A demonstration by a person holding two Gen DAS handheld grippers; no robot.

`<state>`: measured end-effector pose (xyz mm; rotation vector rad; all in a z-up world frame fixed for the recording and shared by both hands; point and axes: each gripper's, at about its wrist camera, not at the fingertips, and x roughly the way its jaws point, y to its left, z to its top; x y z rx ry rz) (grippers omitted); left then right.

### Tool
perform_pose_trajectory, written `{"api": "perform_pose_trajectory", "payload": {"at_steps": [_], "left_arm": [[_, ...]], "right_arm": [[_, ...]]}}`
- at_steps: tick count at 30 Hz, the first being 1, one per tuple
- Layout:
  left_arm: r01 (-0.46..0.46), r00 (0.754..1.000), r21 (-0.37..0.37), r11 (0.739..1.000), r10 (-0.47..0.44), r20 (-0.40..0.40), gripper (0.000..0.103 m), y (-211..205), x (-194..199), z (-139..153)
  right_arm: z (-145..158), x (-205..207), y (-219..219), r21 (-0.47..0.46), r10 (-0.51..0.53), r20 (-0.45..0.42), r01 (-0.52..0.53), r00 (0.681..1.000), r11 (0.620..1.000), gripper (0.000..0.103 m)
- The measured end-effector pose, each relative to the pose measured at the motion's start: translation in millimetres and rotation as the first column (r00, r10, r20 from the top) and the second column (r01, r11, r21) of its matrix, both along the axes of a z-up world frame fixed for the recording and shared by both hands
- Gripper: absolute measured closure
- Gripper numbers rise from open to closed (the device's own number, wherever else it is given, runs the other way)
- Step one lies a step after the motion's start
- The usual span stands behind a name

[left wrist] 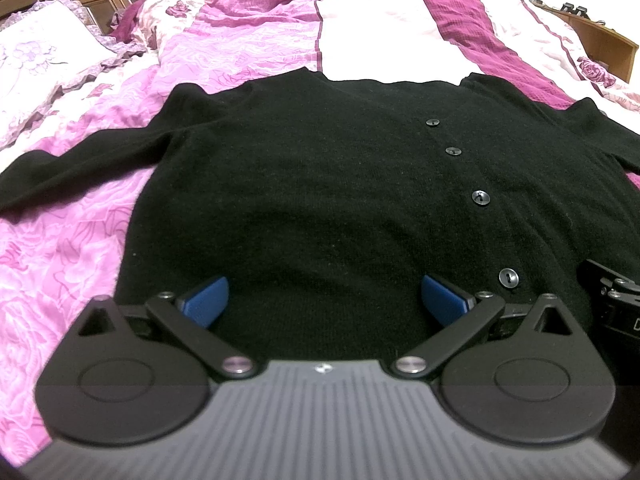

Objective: Fold small clothes

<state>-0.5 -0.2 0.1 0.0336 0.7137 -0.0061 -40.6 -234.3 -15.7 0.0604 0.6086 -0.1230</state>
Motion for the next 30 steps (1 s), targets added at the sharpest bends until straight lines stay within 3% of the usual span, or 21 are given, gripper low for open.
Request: {"api": "perform_pose_trajectory", "payload": {"at_steps": [13,21,30], "left_arm": [[-0.001,1.0,0.0,1.0,0.001,-0.008,0.0,0.6,0.2,1.1],[-0.003,0.999,0.002,1.0,0.003,-0.049,0.0,0.8,6.7,8.8],[-0.01,0.993,-0.028,1.0,0.007,-0.115,0.0,1.8,6.8,23.2]], "right_arm": [[2.1,-2.8,-3.9,0.01,-0.004,0.005,0.004,1.0,1.0,0.0],[7.2,8.9,-3.5,-0.008,0.024,-0.061,-0.025,0.998,1.0,0.0],[23.9,14.1,-25.6,0.116,0.068,-0.083,-0.058,0.994,0.992,0.0]]}}
